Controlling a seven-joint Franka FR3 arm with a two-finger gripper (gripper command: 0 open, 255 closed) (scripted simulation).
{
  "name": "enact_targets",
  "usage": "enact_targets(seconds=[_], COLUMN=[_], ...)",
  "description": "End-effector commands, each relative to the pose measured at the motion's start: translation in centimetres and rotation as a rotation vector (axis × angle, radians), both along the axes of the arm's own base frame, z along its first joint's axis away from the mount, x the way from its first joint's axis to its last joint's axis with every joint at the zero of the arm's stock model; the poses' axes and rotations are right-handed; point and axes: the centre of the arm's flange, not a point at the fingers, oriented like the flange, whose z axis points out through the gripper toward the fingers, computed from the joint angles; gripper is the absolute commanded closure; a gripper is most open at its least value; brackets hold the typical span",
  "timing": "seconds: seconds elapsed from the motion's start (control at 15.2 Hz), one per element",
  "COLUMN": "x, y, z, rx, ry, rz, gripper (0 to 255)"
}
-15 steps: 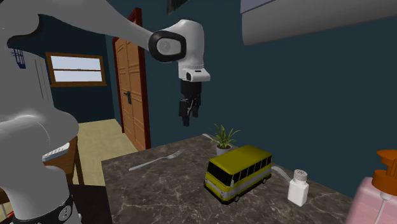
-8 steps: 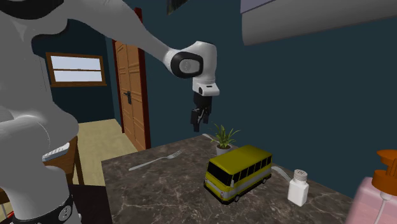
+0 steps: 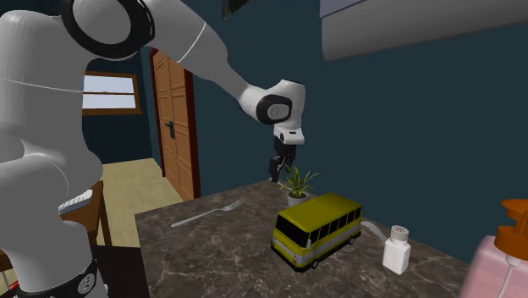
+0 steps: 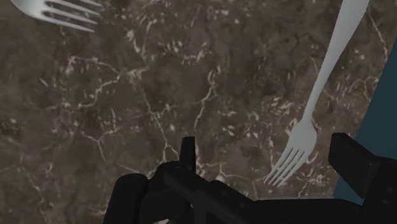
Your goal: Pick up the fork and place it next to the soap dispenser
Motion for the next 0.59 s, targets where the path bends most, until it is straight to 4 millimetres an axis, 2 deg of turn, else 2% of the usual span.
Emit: enact_targets(seconds=[0.0,0.2,0.53], x=[1.3,3.4,3.4], y=[2.1,4.7,5.5], z=[-1.3,-3.4,-5.6], rx=[0.006,0.016,0.017], ry=[0.014,0.035,0.037], rz=[-0.035,-0.082,-0.087], gripper=[0,0,0])
